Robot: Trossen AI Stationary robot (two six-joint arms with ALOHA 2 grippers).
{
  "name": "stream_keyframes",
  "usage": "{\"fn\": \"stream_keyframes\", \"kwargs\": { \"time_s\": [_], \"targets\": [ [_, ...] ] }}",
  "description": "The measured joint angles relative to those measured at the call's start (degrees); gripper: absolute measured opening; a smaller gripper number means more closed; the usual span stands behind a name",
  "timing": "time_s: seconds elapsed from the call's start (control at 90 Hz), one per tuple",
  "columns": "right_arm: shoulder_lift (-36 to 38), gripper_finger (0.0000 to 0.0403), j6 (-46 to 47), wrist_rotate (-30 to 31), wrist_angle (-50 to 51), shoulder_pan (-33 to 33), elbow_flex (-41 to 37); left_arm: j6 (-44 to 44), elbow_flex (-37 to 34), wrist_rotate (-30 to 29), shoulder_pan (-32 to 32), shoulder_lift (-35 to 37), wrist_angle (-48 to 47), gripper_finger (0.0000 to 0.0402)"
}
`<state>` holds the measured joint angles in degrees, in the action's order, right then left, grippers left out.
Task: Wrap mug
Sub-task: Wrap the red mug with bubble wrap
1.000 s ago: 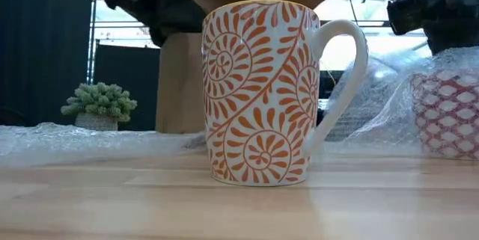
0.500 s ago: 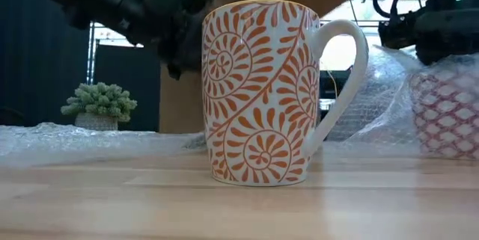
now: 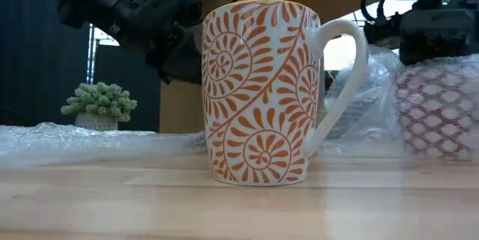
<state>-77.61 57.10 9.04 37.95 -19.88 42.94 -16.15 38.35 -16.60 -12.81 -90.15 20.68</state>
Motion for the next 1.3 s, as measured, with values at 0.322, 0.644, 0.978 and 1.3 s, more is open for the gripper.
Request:
{"fn": "stream_keyframes", "kwargs": {
  "time_s": [0.322, 0.644, 0.978, 1.3],
  "targets": [
    [-0.1, 0.0002, -2.6, 0.4, -7.1, 1.4, -0.1, 0.4, 0.0, 0.1, -0.1, 0.1, 0.9, 0.0],
    [0.0, 0.0011, -4.0, 0.9, -6.6, 2.2, -0.1, 0.5, 0.0, 0.2, -0.1, 0.1, 1.2, 0.0],
    [1.1, 0.0093, -15.0, -1.0, -1.5, 2.6, 4.2, 0.6, 0.0, 0.3, -0.1, 0.1, 1.3, 0.0],
    [1.1, 0.0159, -20.2, 1.1, 14.1, 2.7, 11.1, 3.2, 0.0, -0.8, -0.1, 0.1, 1.3, 0.0]
  ]
}}
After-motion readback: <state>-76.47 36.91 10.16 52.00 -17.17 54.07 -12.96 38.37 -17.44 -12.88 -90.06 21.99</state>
